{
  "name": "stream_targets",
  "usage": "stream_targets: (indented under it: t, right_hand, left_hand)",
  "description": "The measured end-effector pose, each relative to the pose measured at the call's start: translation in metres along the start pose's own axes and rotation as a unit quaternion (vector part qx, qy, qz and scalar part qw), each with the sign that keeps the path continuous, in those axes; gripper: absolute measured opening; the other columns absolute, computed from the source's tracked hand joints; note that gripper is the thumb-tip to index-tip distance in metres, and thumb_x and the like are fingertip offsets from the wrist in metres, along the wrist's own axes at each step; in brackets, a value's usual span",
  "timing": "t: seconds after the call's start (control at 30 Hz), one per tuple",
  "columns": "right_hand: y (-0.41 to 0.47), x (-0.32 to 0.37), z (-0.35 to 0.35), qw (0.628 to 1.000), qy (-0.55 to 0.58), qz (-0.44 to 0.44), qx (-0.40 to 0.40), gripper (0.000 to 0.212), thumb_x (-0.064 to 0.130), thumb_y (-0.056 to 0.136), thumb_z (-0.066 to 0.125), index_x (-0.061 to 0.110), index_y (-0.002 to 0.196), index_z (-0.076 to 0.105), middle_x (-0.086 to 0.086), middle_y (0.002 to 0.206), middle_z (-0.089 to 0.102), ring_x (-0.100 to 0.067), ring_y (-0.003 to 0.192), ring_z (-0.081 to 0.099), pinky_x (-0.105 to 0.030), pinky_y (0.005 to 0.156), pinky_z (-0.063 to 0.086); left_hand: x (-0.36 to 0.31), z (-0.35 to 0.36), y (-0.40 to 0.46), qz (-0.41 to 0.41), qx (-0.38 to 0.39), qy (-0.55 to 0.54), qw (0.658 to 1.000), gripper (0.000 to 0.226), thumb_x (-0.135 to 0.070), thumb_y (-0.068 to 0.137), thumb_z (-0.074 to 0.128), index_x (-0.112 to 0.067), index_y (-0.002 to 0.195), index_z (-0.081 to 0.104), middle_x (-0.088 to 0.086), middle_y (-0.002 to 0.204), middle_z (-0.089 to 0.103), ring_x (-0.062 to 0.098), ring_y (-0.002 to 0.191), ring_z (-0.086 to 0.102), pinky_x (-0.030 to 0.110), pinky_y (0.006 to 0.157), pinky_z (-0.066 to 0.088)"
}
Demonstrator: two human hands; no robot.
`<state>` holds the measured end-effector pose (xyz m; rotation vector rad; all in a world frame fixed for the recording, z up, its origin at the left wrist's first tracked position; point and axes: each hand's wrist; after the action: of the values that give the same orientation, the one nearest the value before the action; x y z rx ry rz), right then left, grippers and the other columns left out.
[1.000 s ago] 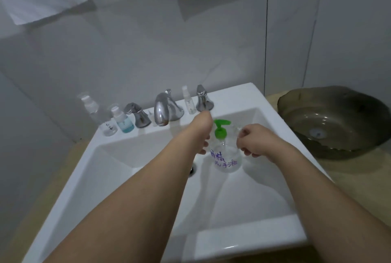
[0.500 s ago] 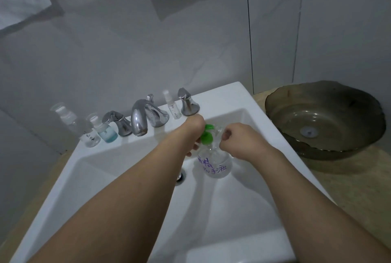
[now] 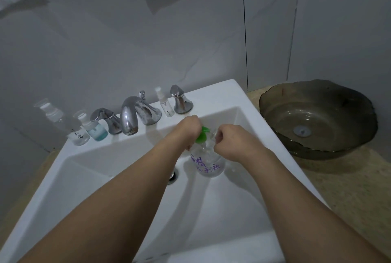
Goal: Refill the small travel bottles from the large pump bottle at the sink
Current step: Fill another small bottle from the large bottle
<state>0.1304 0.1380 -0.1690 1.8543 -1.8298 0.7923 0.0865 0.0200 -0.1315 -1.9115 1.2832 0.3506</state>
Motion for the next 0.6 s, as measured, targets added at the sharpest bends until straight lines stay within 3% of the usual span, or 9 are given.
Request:
stream_targets:
  t: [0.03,0.07,0.13,0.27,0.37,0.47,0.53,0.6]
  right_hand:
    - [0.0,0.0,0.0,1.0,0.002,-0.002,-0.005,0.011,0.013,0.077,0.057,0.021,0.083,0.055,-0.001,0.096,0.061,-0.024,0.088,0.059,-0.033,0.076,0.052]
    - [0.0,0.0,0.0,1.0,0.007,-0.005,-0.01,0.011,0.012,0.077,0.056,0.022,0.081,0.054,-0.001,0.095,0.061,-0.023,0.087,0.059,-0.033,0.076,0.052]
    - [0.0,0.001,-0.001,0.999,0.019,-0.012,-0.023,0.013,0.01,0.077,0.056,0.022,0.079,0.053,0.0,0.094,0.061,-0.022,0.087,0.059,-0.034,0.076,0.052]
    - [0.001,0.002,-0.003,0.998,0.035,-0.026,-0.042,0.016,0.009,0.076,0.055,0.024,0.078,0.052,0.001,0.094,0.062,-0.022,0.087,0.059,-0.033,0.076,0.052]
    - [0.001,0.001,-0.001,0.998,0.028,-0.035,-0.05,0.018,0.01,0.076,0.056,0.028,0.076,0.052,0.003,0.091,0.062,-0.021,0.085,0.059,-0.032,0.075,0.052]
    - [0.004,-0.001,0.002,0.998,0.012,-0.039,-0.054,0.021,0.01,0.074,0.056,0.028,0.07,0.047,0.003,0.087,0.061,-0.022,0.082,0.059,-0.03,0.071,0.05]
    - [0.005,-0.001,0.002,0.998,-0.003,-0.038,-0.05,0.02,0.012,0.075,0.057,0.028,0.071,0.047,0.004,0.087,0.06,-0.023,0.082,0.058,-0.029,0.07,0.048]
    - [0.004,-0.001,0.002,0.998,-0.017,-0.034,-0.042,0.018,0.014,0.077,0.058,0.028,0.073,0.048,0.005,0.083,0.056,-0.022,0.08,0.057,-0.028,0.068,0.044]
  left_hand:
    - [-0.001,-0.002,-0.002,-0.001,0.01,0.025,1.0,0.047,-0.025,0.102,0.021,0.003,0.125,0.05,0.024,0.12,0.059,0.036,0.09,0.062,0.034,0.061,0.045]
    - [-0.002,-0.005,-0.003,-0.008,0.023,0.038,0.999,0.05,-0.032,0.099,0.021,0.001,0.118,0.053,0.021,0.112,0.063,0.036,0.089,0.063,0.033,0.064,0.044]
    - [-0.004,-0.01,-0.005,-0.019,0.037,0.068,0.997,0.061,-0.047,0.094,0.02,-0.001,0.111,0.057,0.016,0.103,0.066,0.035,0.089,0.065,0.039,0.081,0.046]
    - [-0.007,-0.02,0.001,-0.024,0.079,0.088,0.993,0.065,-0.058,0.09,0.022,-0.005,0.106,0.057,0.016,0.106,0.067,0.036,0.092,0.066,0.046,0.087,0.044]
    - [-0.005,-0.019,0.004,-0.021,0.08,0.109,0.991,0.056,-0.045,0.084,0.032,-0.003,0.106,0.062,0.015,0.102,0.07,0.035,0.086,0.068,0.044,0.084,0.046]
    - [-0.002,-0.011,0.004,0.002,0.053,0.113,0.992,0.038,-0.026,0.089,0.035,-0.001,0.099,0.061,0.018,0.105,0.069,0.037,0.087,0.068,0.045,0.089,0.048]
    - [-0.003,-0.004,0.001,0.026,0.026,0.12,0.992,0.029,-0.015,0.094,0.033,0.0,0.097,0.058,0.024,0.109,0.067,0.041,0.093,0.068,0.042,0.076,0.051]
    - [-0.003,0.001,0.0,0.035,-0.002,0.114,0.993,0.031,-0.007,0.097,0.03,0.004,0.109,0.056,0.027,0.113,0.064,0.042,0.1,0.066,0.045,0.071,0.053]
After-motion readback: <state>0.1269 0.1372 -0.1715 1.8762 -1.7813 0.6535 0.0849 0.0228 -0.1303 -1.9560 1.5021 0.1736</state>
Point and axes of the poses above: each hand's wrist, its own y-axis towards the middle knuckle, its own z-axis out of the palm, x = y × z
